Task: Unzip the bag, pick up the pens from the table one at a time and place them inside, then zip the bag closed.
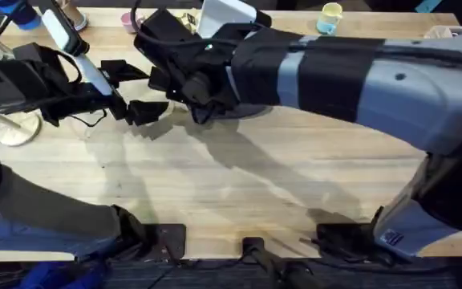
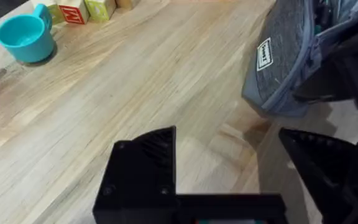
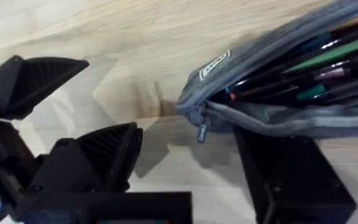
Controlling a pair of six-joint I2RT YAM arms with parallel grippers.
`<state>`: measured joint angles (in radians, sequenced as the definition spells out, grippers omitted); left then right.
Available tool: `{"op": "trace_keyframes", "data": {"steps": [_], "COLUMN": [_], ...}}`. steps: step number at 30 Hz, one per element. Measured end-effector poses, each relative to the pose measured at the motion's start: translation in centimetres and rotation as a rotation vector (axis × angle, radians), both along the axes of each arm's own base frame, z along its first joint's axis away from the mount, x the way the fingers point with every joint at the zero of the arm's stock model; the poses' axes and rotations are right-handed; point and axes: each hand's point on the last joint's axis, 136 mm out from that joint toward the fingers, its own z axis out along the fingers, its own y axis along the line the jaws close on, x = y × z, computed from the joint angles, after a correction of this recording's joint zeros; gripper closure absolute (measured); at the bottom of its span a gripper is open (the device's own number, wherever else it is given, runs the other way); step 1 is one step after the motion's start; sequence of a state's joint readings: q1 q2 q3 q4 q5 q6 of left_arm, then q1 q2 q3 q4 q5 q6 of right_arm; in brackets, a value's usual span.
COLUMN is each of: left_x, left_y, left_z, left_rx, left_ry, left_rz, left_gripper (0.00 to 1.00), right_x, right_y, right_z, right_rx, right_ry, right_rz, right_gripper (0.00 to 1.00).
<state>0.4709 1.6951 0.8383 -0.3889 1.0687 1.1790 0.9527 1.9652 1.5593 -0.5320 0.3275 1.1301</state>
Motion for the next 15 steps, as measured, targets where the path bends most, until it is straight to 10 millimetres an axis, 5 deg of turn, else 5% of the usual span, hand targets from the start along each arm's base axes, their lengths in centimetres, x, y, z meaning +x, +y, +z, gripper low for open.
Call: {"op": "trace_keyframes", "data": {"steps": [9,15], "left_x": [0.0,0.0], "left_y": [0.0,0.0], "left_z": [0.0,0.0], "left_rx": [0.000,0.000], "left_ry": [0.000,0.000], "left_rz": [0.000,0.000], "left_gripper": [0.008,0.008], "right_x": [0.5,0.7], "right_y": [-0.2,-0.3], "right_z": [-1.8,-1.7], "right_rx": [-0.038,-0.040], "right_ry": [-0.005,-0.014], "right_rz": [-0.020,-0.028], "right_gripper": [0.461,0.608]}}
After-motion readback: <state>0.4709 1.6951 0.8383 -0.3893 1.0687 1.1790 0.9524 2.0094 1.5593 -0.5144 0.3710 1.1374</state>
